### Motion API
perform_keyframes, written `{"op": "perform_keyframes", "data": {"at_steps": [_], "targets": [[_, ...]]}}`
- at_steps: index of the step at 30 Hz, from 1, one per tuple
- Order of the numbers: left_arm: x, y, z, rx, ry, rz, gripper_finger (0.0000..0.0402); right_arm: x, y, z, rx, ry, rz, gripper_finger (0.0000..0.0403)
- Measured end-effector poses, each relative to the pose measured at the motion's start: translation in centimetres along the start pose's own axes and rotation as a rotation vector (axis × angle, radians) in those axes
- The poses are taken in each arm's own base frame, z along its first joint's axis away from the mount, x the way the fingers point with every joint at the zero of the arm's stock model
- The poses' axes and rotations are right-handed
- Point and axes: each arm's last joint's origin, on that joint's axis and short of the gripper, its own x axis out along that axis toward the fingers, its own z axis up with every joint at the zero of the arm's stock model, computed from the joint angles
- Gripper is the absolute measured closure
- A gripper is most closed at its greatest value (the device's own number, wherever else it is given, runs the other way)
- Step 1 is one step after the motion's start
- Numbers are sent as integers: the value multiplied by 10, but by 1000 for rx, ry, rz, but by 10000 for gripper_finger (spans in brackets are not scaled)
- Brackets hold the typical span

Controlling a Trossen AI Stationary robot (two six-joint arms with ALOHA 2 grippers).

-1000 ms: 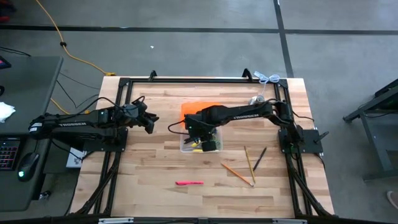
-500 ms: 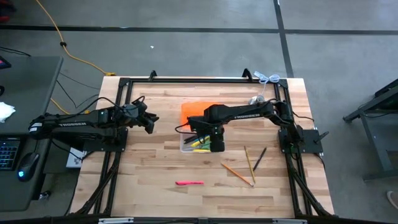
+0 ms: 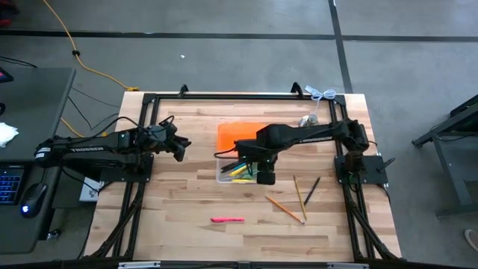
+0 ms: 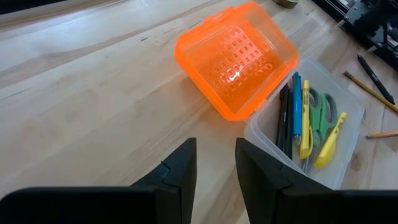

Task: Pick & place school supplies into a supply box
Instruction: Put the yellow pencil into the orange supply box

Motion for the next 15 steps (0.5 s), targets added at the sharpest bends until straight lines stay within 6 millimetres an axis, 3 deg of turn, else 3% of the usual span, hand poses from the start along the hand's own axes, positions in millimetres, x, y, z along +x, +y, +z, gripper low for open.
{"op": "perform_keyframes", "data": {"at_steps": [4, 15], "targets": [[0, 0, 0, 1, 0, 0, 261, -11, 0, -16, 82, -16, -6, 309], [0, -1, 0, 10, 7, -15, 261, -19, 2, -87, 393, -87, 32, 309]]}}
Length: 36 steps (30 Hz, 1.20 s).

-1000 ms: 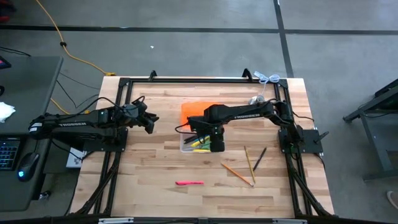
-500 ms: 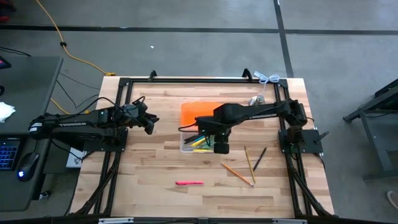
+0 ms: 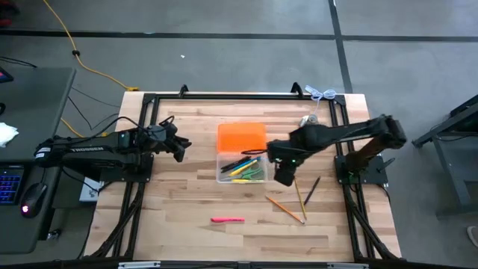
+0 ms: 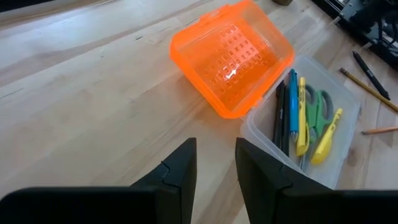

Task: Pick & place school supplies into a supply box
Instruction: Put the yellow pencil into the orange supply box

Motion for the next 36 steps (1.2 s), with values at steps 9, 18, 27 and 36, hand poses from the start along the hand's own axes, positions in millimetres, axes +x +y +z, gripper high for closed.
{"op": "perform_keyframes", "data": {"at_steps": [9, 18, 27, 36], "targets": [[0, -2, 3, 14, -26, -16, 261, -4, -9, -40, 181, -15, 74, 308], [0, -2, 3, 13, -27, -17, 261, 8, -1, -55, 293, 13, 94, 309], [0, -2, 3, 13, -27, -16, 261, 23, 0, -57, 433, 30, 109, 308], [0, -2, 3, 12, -27, -16, 261, 55, -3, -65, 521, 67, 113, 309]]}}
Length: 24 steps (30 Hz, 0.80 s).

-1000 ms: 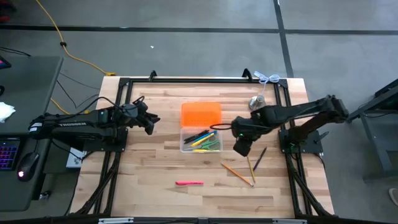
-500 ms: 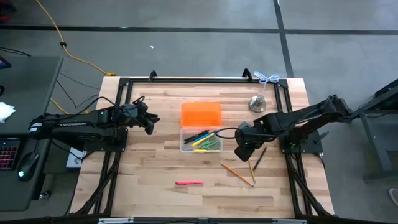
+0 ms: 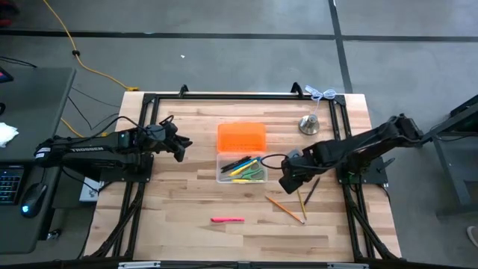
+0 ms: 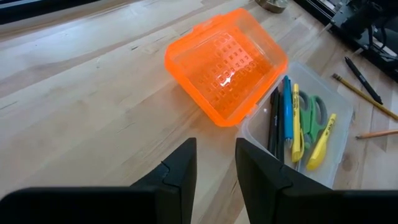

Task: Pick & place school supplies into a supply box
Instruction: Put the yellow pencil into the orange supply box

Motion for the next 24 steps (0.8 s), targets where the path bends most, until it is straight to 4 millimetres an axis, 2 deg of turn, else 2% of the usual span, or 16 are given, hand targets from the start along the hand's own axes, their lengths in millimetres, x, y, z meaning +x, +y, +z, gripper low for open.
{"op": "perform_keyframes", "data": {"at_steps": [7, 12, 24], "targets": [[0, 0, 0, -2, 0, 0, 261, 30, -9, -4, 32, 13, 36, 309], [0, 0, 0, -2, -1, 0, 261, 44, -16, -10, 42, 22, 24, 309], [0, 0, 0, 1, -1, 3, 261, 50, -21, -11, 37, 1, -4, 309]]}}
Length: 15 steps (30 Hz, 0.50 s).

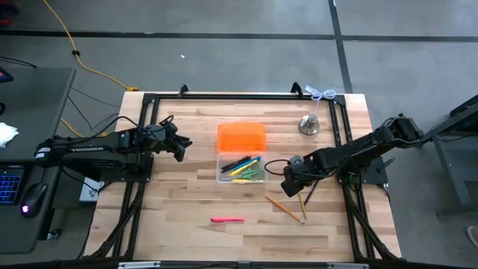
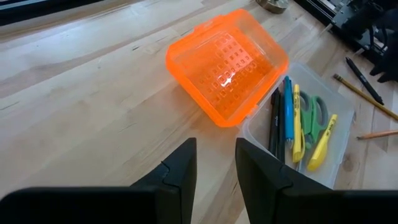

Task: Pick & place school supplies into a supply box
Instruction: Put the yellow pencil into the orange supply box

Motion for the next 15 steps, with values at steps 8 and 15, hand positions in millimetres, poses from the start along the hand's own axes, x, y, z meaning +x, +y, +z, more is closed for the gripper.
{"op": "perform_keyframes", "data": {"at_steps": [8, 15], "targets": [[0, 0, 0, 0, 0, 0, 261, 11, 5, 1, -30, 29, -7, 309], [0, 0, 0, 0, 0, 0, 261, 23, 6, 3, -41, 43, -47, 309]]}}
